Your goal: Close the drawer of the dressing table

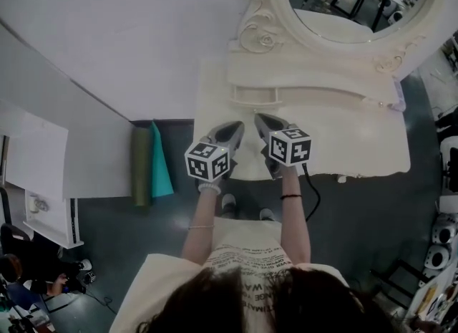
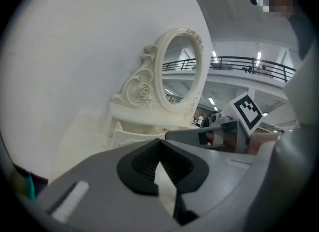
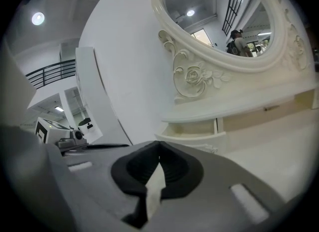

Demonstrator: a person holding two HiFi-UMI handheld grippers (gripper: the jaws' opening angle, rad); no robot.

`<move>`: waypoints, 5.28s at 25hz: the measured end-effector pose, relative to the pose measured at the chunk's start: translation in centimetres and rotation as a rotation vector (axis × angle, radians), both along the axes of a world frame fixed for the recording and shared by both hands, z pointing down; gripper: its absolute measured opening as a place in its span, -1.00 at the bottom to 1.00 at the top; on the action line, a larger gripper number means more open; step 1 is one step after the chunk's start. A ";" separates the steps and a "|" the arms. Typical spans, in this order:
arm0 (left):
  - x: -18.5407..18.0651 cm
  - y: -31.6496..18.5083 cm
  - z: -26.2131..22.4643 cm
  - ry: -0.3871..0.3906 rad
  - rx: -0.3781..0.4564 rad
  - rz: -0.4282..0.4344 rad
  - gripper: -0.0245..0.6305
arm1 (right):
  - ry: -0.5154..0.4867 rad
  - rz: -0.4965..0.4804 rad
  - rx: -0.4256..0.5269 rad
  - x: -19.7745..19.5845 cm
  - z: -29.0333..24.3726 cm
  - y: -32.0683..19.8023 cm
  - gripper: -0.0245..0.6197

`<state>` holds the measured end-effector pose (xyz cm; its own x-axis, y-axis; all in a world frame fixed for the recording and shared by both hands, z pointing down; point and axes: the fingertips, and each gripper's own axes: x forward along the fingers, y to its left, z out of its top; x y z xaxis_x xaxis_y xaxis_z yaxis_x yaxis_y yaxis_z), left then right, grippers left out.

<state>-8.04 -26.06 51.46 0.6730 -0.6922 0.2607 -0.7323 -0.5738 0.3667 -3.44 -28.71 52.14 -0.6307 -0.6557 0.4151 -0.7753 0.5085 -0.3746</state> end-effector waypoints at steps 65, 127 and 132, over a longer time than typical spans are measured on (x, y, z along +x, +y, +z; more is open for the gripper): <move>-2.2 -2.7 3.7 -0.005 -0.078 0.067 -0.93 | 0.117 0.238 -0.222 0.5 7.3 -3.8 -0.60; -0.4 -7.4 3.7 0.020 -0.088 -0.007 -0.93 | 0.123 0.104 -0.253 0.8 7.5 -8.1 -0.60; -0.5 -7.8 3.7 0.020 -0.089 -0.014 -0.93 | 0.118 0.101 -0.250 0.8 7.5 -8.6 -0.60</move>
